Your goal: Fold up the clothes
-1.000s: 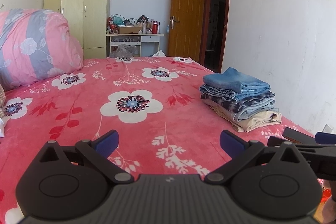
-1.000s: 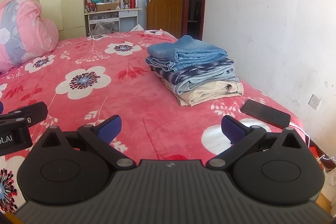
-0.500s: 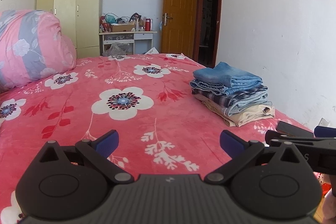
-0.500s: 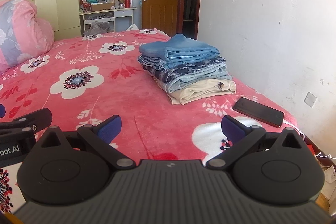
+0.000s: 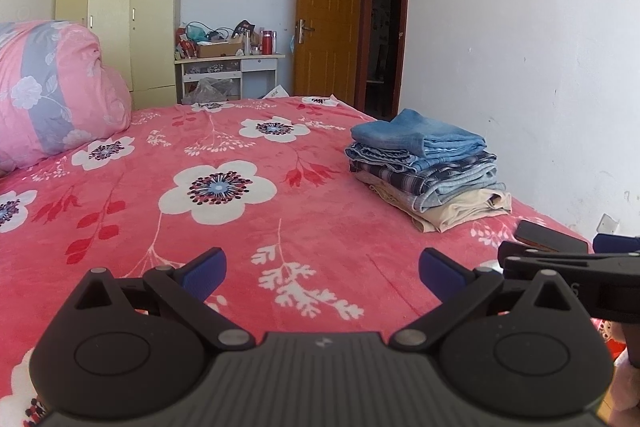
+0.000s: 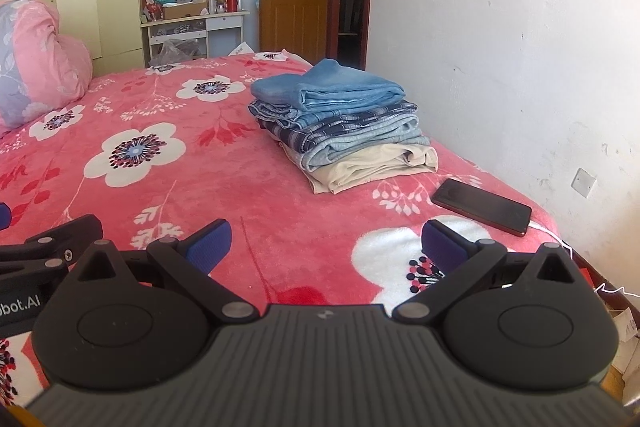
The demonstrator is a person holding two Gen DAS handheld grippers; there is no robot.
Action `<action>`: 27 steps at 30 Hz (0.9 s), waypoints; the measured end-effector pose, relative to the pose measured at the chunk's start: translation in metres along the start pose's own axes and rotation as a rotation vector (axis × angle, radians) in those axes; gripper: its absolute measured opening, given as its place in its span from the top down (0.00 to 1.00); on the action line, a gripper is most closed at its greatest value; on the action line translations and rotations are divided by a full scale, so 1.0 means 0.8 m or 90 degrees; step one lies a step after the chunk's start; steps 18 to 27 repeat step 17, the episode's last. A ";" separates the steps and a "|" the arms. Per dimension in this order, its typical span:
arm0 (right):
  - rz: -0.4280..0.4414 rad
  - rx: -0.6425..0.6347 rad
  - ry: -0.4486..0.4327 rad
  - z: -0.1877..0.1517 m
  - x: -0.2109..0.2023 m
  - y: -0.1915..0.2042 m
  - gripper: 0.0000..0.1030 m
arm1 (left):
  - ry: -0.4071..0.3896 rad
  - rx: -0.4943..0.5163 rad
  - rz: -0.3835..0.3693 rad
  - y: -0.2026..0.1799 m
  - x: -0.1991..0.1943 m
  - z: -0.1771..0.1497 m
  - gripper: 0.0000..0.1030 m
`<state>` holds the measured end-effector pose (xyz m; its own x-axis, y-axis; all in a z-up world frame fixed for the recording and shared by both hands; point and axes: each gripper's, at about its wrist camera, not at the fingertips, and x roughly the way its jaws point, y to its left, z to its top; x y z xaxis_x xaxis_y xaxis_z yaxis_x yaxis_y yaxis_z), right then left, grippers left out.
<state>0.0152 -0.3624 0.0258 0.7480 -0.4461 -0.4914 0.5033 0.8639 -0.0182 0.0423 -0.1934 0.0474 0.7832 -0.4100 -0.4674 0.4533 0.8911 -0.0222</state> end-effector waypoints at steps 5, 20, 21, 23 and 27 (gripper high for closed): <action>0.002 0.001 0.003 -0.002 0.001 0.000 0.01 | 0.002 0.001 0.002 -0.001 -0.001 -0.001 0.00; 0.006 0.001 0.003 -0.004 -0.002 0.002 0.01 | 0.005 -0.001 0.003 0.001 -0.004 0.000 0.00; 0.006 0.001 0.003 -0.004 -0.002 0.002 0.01 | 0.005 -0.001 0.003 0.001 -0.004 0.000 0.00; 0.006 0.001 0.003 -0.004 -0.002 0.002 0.01 | 0.005 -0.001 0.003 0.001 -0.004 0.000 0.00; 0.006 0.001 0.003 -0.004 -0.002 0.002 0.01 | 0.005 -0.001 0.003 0.001 -0.004 0.000 0.00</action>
